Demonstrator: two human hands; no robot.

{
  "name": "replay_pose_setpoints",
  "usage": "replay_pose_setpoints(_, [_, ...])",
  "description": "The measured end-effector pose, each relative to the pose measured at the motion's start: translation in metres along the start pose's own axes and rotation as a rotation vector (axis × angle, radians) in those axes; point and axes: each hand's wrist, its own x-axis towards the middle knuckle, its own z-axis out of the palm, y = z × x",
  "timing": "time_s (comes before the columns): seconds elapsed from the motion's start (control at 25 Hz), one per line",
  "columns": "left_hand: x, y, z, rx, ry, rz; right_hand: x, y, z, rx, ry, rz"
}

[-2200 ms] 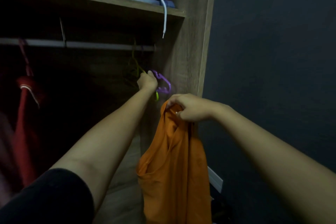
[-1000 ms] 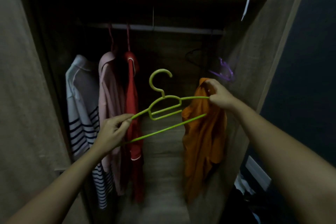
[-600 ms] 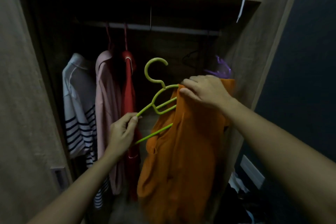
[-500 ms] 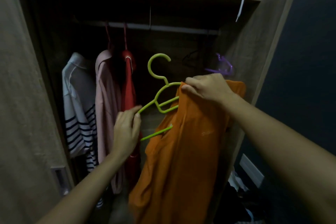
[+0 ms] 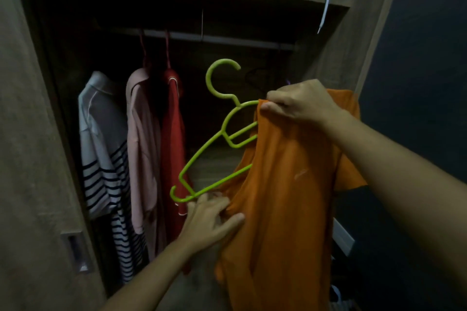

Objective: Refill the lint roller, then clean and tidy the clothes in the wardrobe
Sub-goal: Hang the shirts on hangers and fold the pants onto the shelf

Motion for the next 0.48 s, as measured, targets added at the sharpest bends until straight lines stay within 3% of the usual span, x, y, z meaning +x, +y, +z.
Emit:
replay_pose_setpoints(0.12, [-0.031, -0.042, 0.004, 0.088, 0.043, -0.03, -0.017, 0.018, -0.017, -0.013, -0.135, -0.013])
replay_pose_setpoints(0.2, [-0.031, -0.058, -0.004, -0.034, 0.06, -0.057, -0.026, 0.018, -0.018, -0.003, -0.204, -0.048])
replay_pose_setpoints(0.28, [-0.02, -0.057, -0.017, -0.173, 0.071, 0.051, -0.034, 0.005, -0.011, 0.008, -0.234, -0.069])
replay_pose_setpoints(0.36, [-0.007, -0.044, -0.028, -0.207, 0.129, 0.139, -0.044, -0.01, -0.002, 0.118, -0.259, 0.027])
replay_pose_setpoints(0.48, [0.007, -0.035, -0.044, -0.24, 0.248, -0.036, -0.061, -0.027, 0.008, 0.356, -0.309, 0.259])
